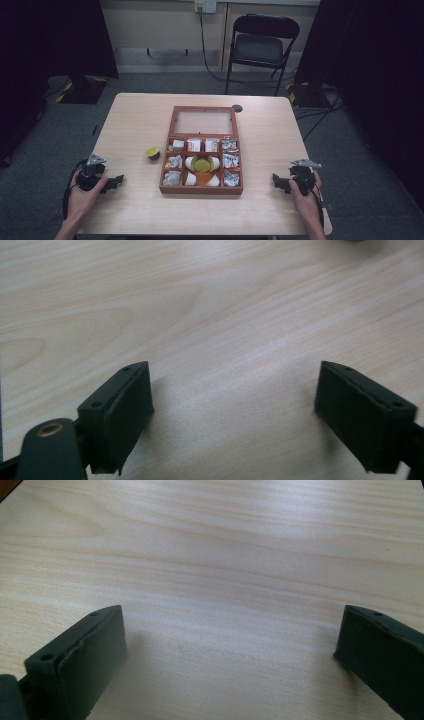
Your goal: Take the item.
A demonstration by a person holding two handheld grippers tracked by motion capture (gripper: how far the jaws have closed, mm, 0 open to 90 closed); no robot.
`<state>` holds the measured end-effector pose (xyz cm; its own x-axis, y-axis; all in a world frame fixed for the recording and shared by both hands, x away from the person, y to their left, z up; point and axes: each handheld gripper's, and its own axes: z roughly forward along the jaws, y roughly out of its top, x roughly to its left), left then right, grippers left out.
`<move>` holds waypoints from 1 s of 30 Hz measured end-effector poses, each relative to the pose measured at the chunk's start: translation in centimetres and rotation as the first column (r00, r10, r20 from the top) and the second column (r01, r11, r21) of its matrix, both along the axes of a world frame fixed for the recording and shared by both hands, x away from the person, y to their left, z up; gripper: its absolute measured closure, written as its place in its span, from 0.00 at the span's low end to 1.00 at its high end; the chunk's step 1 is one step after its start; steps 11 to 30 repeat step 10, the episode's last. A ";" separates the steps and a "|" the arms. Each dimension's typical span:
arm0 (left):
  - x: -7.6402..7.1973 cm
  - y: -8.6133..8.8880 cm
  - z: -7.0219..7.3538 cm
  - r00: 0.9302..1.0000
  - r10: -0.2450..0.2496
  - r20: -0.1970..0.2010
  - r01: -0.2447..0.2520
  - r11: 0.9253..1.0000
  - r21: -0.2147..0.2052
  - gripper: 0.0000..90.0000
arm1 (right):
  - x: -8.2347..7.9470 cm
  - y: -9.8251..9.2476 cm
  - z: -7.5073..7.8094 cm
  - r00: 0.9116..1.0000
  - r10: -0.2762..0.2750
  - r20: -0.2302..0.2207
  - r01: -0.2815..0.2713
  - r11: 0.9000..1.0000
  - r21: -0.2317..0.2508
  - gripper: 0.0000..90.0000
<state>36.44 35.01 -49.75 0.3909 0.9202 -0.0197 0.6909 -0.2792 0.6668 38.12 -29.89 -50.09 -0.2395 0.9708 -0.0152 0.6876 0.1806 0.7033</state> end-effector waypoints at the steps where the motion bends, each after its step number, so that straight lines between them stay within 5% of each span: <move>1: -0.1 0.0 -0.2 1.000 0.011 0.012 -0.011 1.000 -0.006 0.15 | 0.0 0.0 0.0 1.000 0.000 0.000 0.000 1.000 0.000 0.00; 6: 0.2 -0.5 -0.7 0.999 0.049 0.022 -0.049 0.999 -0.009 0.00 | 0.0 0.0 0.0 1.000 0.000 0.000 0.000 1.000 0.000 0.00; 9: 0.2 -0.4 -0.9 0.998 0.043 0.050 -0.042 0.999 -0.023 0.00 | 0.0 0.0 0.0 1.000 0.000 0.000 0.000 1.000 0.000 0.00; 30: 0.2 -0.4 -0.9 0.998 0.043 0.050 -0.042 0.999 -0.023 0.00 | 0.0 0.0 0.0 1.000 0.000 0.000 0.000 1.000 0.000 0.00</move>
